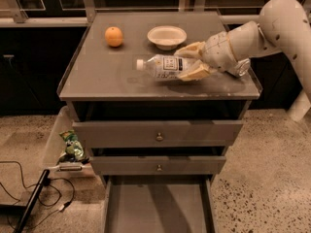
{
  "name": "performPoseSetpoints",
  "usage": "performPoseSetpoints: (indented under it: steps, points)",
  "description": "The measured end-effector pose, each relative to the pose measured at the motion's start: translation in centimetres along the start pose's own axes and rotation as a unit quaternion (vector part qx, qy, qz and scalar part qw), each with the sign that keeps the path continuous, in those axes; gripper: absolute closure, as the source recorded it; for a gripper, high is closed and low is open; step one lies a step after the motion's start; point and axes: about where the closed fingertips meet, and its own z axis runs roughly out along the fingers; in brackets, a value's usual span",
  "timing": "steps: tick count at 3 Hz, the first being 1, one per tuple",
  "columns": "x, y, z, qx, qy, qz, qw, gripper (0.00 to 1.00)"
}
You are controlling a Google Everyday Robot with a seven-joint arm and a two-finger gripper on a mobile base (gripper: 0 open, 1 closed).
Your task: Pick blue plastic bottle from bottom drawer and place on counter
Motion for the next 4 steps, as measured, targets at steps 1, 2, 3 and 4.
performPoseSetpoints:
  steps: [1,2,3,4]
  points:
    - [-1.7,-1.4,1.0,0.004,0.000,0.002,1.0000,1.00]
    - [-3.7,-2.9,3.1,-0.004,0.004,-0.003,1.0000,1.00]
    - [-3.9,-3.6,4.7,-0.007,0.013,0.002,0.9999,1.00]
    - [-2.1,-3.9,4.5,0.008,0.028,0.017,0.9994,1.00]
